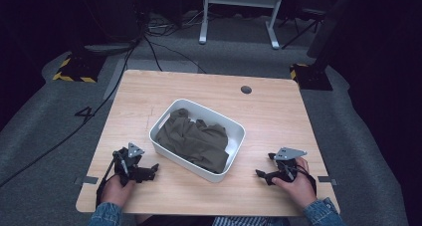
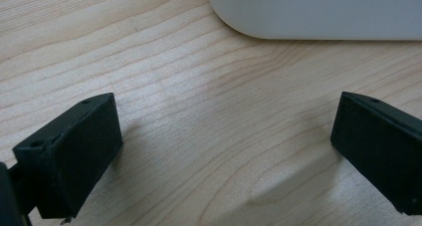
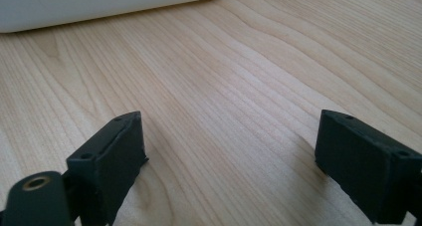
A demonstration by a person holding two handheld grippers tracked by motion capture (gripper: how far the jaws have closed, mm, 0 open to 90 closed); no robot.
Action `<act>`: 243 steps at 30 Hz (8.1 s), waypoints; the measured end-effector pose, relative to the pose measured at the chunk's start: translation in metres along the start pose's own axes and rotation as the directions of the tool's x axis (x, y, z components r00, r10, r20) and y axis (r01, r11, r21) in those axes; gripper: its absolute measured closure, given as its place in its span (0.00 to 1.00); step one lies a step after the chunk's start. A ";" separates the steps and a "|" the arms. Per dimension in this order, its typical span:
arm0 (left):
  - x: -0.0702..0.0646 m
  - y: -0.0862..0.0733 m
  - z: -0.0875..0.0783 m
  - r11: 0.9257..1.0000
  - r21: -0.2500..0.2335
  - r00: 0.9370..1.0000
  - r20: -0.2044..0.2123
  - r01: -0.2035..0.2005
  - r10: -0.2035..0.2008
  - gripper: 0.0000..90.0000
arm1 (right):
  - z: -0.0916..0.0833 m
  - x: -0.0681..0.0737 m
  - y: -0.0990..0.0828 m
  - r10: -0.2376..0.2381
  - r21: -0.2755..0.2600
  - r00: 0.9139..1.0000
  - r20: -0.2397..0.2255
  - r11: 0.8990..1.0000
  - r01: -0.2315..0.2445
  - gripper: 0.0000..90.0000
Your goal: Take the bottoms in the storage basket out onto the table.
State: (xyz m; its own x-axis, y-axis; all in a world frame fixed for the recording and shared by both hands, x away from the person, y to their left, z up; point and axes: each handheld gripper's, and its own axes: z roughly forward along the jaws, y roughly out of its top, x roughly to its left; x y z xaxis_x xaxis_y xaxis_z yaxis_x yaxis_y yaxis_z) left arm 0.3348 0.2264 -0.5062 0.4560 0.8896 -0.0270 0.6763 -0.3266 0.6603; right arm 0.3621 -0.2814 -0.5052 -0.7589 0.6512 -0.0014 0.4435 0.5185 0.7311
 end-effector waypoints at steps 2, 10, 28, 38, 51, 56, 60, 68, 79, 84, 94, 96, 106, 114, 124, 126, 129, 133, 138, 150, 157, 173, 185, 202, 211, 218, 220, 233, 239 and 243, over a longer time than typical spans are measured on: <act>0.000 0.000 0.000 1.000 0.000 1.000 0.000 0.000 0.000 0.00 | 0.000 0.000 0.000 -0.001 0.001 1.000 0.001 1.000 0.001 0.14; 0.000 0.000 0.000 1.000 0.000 1.000 0.000 -0.001 0.001 0.00 | -0.006 0.001 0.005 -0.018 0.029 0.998 -0.064 0.999 0.020 0.20; 0.000 0.001 0.000 1.000 0.003 1.000 0.002 -0.001 0.001 0.00 | -0.042 0.013 0.064 -0.031 -0.009 0.993 -0.117 1.000 0.030 0.21; 0.000 0.001 0.001 1.000 0.002 1.000 0.003 -0.003 0.003 0.00 | -0.033 0.025 0.107 -0.088 -0.034 0.984 -0.157 0.996 0.084 0.18; 0.000 0.000 0.000 1.000 -0.001 1.000 -0.002 -0.003 0.003 0.00 | -0.007 0.052 0.163 -0.185 -0.004 0.959 -0.217 0.982 0.188 0.18; -0.001 0.000 0.000 1.000 -0.001 1.000 -0.002 -0.002 0.002 0.00 | 0.006 0.061 0.178 -0.203 0.004 0.950 -0.238 0.978 0.210 0.18; 0.000 0.000 0.000 1.000 0.000 1.000 0.004 -0.005 0.005 0.00 | 0.024 0.076 0.195 -0.230 0.011 0.940 -0.252 0.971 0.240 0.18; 0.000 0.001 0.000 1.000 0.003 1.000 0.012 -0.010 0.010 0.00 | 0.061 0.087 0.214 -0.244 0.022 0.934 -0.259 0.966 0.258 0.18; 0.000 0.001 0.001 1.000 0.003 1.000 0.013 -0.010 0.010 0.00 | 0.112 0.089 0.218 -0.209 0.058 0.946 -0.248 0.971 0.230 0.18; 0.000 0.001 0.001 1.000 0.002 1.000 0.012 -0.010 0.010 0.00 | 0.136 0.096 0.208 -0.155 0.061 0.959 -0.237 0.983 0.174 0.18; 0.000 0.001 0.001 1.000 0.000 1.000 0.011 -0.014 0.014 0.00 | 0.160 0.105 0.195 -0.247 0.162 0.941 -0.229 0.944 0.287 0.17; 0.001 0.002 0.001 1.000 0.000 1.000 0.009 -0.016 0.016 0.00 | 0.166 0.107 0.192 -0.276 0.182 0.938 -0.210 0.932 0.315 0.15; 0.001 0.002 0.001 1.000 -0.001 1.000 0.009 -0.016 0.016 0.00 | 0.168 0.104 0.191 -0.273 0.185 0.939 -0.211 0.932 0.312 0.25; 0.001 0.002 0.001 1.000 -0.001 1.000 0.009 -0.016 0.016 0.00 | 0.160 0.101 0.198 -0.242 0.214 0.937 -0.252 0.931 0.297 0.66; 0.001 0.002 0.001 1.000 0.000 1.000 0.009 -0.016 0.016 0.00 | 0.144 0.104 0.203 -0.296 0.156 0.930 -0.220 0.930 0.333 0.79; 0.001 0.002 0.001 1.000 -0.001 1.000 0.010 -0.016 0.016 0.00 | 0.139 0.104 0.205 -0.293 0.136 0.931 -0.217 0.936 0.326 0.79; 0.001 0.002 0.001 1.000 0.000 1.000 0.010 -0.016 0.016 0.00 | 0.134 0.103 0.207 -0.293 0.121 0.931 -0.218 0.939 0.323 0.79; 0.001 0.002 0.002 1.000 -0.001 1.000 0.013 -0.015 0.015 0.00 | 0.124 0.102 0.212 -0.289 0.076 0.933 -0.215 0.947 0.311 0.79; 0.001 0.002 0.002 1.000 -0.001 1.000 0.013 -0.016 0.016 0.00 | 0.106 0.100 0.223 -0.280 0.007 0.936 -0.214 0.958 0.288 0.79; 0.001 0.002 0.002 1.000 0.000 1.000 0.014 -0.016 0.016 0.00 | 0.068 0.092 0.242 -0.247 -0.113 0.946 -0.211 0.967 0.228 0.79; 0.001 0.002 0.002 1.000 0.000 1.000 0.013 -0.016 0.016 0.00 | 0.051 0.084 0.249 -0.229 -0.165 0.953 -0.200 0.966 0.198 0.79; 0.001 0.002 0.002 1.000 -0.001 1.000 0.013 -0.015 0.015 0.00 | 0.007 0.036 0.254 -0.167 -0.208 0.982 -0.088 0.967 0.145 0.78; 0.001 0.002 0.002 1.000 -0.001 1.000 0.013 -0.015 0.015 0.00 | -0.014 -0.011 0.242 -0.078 -0.196 0.997 0.017 0.977 0.079 0.78; 0.001 0.002 0.002 1.000 -0.001 1.000 0.013 -0.016 0.016 0.00 | -0.035 -0.074 0.213 0.057 -0.182 0.987 0.148 0.983 -0.029 0.78; 0.001 0.002 0.002 1.000 -0.001 1.000 0.012 -0.016 0.016 0.00 | -0.037 -0.108 0.189 0.154 -0.168 0.967 0.201 0.978 -0.121 0.77; 0.001 0.002 0.002 1.000 -0.001 1.000 0.013 -0.015 0.015 0.00 | -0.029 -0.125 0.173 0.199 -0.145 0.953 0.226 0.975 -0.169 0.77; 0.001 0.002 0.002 1.000 -0.001 1.000 0.013 -0.015 0.015 0.00 | -0.025 -0.130 0.166 0.218 -0.136 0.947 0.234 0.972 -0.190 0.77; 0.001 0.002 0.002 1.000 -0.001 1.000 0.013 -0.015 0.015 0.00 | 0.003 -0.151 0.131 0.282 -0.070 0.922 0.266 0.959 -0.274 0.77; 0.001 0.002 0.002 1.000 -0.001 1.000 0.013 -0.016 0.016 0.00 | 0.014 -0.155 0.119 0.301 -0.042 0.915 0.269 0.953 -0.301 0.76; 0.001 0.002 0.002 1.000 -0.001 1.000 0.013 -0.015 0.015 0.00 | 0.024 -0.155 0.110 0.318 -0.028 0.912 0.260 0.946 -0.323 0.76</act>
State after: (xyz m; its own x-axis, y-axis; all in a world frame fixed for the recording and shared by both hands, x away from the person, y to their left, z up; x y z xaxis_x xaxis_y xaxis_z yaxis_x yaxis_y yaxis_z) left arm 0.3374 0.2257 -0.5062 0.4735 0.8804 -0.0267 0.6686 -0.3395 0.6616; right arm 0.5401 -0.3126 -0.4408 -0.4266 0.9028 0.0540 0.6511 0.2651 0.7112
